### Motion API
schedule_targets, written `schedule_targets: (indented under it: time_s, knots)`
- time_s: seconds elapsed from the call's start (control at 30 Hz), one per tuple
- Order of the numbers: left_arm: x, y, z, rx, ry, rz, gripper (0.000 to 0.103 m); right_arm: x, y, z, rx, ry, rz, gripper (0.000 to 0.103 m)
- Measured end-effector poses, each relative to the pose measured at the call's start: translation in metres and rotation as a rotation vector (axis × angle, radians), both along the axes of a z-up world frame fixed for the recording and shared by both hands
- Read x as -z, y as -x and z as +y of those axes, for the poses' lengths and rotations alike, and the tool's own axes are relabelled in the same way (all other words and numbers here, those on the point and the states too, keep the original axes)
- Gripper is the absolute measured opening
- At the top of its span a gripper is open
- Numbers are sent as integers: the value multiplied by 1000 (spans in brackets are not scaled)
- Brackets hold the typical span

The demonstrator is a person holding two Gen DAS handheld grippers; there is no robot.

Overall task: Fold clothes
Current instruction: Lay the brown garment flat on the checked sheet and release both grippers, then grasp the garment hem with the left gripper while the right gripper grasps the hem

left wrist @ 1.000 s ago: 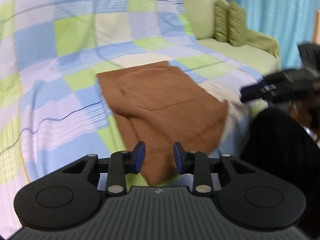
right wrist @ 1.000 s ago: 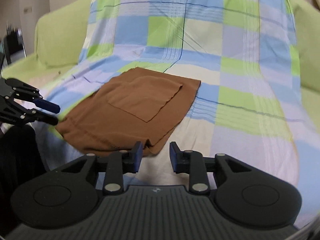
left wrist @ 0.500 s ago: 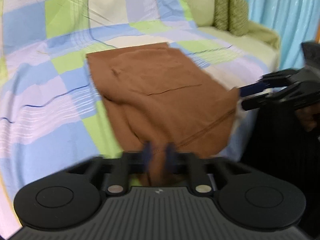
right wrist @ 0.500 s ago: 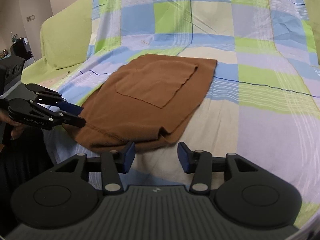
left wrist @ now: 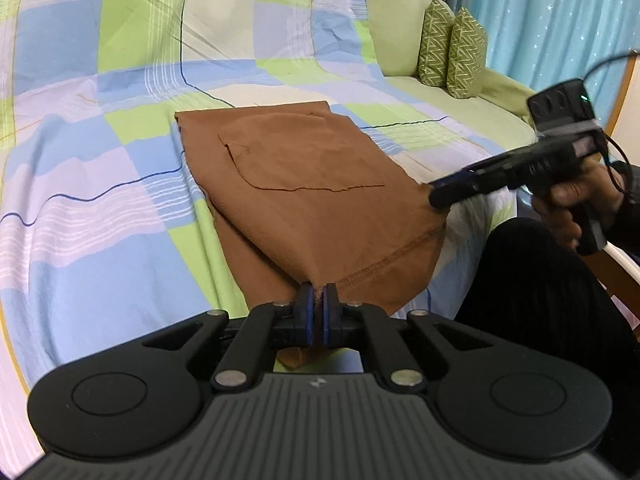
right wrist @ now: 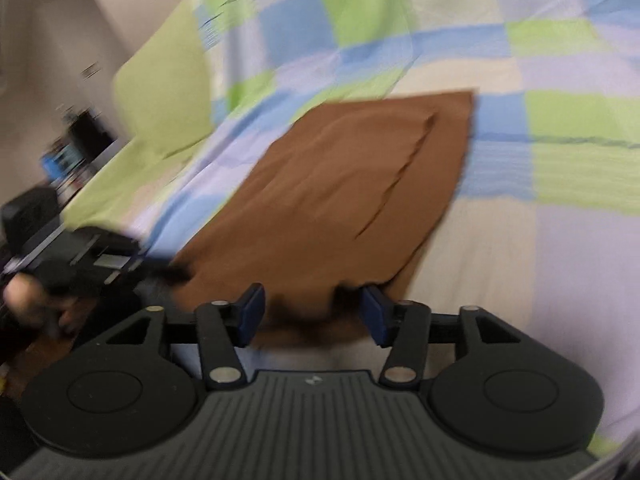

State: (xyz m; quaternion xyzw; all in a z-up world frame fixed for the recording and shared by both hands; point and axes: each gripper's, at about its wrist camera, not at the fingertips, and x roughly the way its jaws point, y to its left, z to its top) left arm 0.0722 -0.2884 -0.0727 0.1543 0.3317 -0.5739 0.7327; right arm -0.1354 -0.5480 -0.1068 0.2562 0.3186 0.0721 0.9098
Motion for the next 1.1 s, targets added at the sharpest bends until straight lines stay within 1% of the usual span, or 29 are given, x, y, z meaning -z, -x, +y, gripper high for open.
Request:
schedule_targets:
  time_s: [0.03,0.07,0.2,0.23,0.27,0.3,0.33,0.37,0.43,0.57,0.63,0.7,0.77,0.8,0.83,0.87,0.93,0.97,1.0,1.03,1.07,1.1]
  knots:
    - [-1,-1,1,-5,2,2,2,3,-4,-4,-12,-39,-4,51]
    - [-2,-2,2,-9,4,2,2,11,-11,-10,-66,-155,1,52]
    - [-4,-2,5,-17,7,1,2,17,-14,-13,-161,-308,7,53]
    - [-4,-2,5,-14,4,-2,2,17,-12,-13,-194,-352,0,56]
    - [-3,-1,5,-11,4,-1,2,16,-11,-12,-223,-373,-9,62]
    - [-3,-1,4,-10,3,2,2,13,-8,-11,-184,-308,-7,63]
    - [-3,-1,4,-9,2,3,2,13,-7,-11,-169,-292,-1,63]
    - [-3,-1,3,-5,0,2,2,13,-7,-14,-131,-267,14,63]
    - [-3,1,3,4,-2,2,2,19,-8,-18,-121,-316,12,63]
    - [-4,0,4,0,-6,-1,2,28,-22,-18,-154,-404,-18,63]
    - [-7,0,5,-2,-9,-11,2,32,-27,-19,-159,-444,-6,62]
    - [-9,1,8,3,-13,-19,2,35,-29,-19,-174,-474,4,54]
    - [-10,2,10,15,-25,-24,2,32,-23,-15,-214,-483,14,34]
    - [-10,2,11,20,-32,-22,2,32,-21,-14,-218,-475,22,28]
    - [-9,3,12,26,-38,-21,2,32,-18,-13,-222,-466,29,15]
    - [-9,3,12,29,-42,-21,2,32,-14,-10,-226,-448,43,8]
    - [-9,3,12,27,-49,-17,5,32,-8,-6,-228,-407,68,6]
    - [-10,3,13,21,-51,-17,11,33,-5,-4,-225,-383,81,5]
    - [-11,2,14,18,-49,-16,12,34,-1,-3,-218,-371,92,5]
    - [-11,1,15,13,-45,-14,15,32,0,-3,-214,-367,95,5]
    - [-11,0,16,7,-42,-11,20,31,2,-2,-205,-361,98,4]
    - [-11,-3,16,2,-40,-5,22,31,4,-3,-192,-362,99,4]
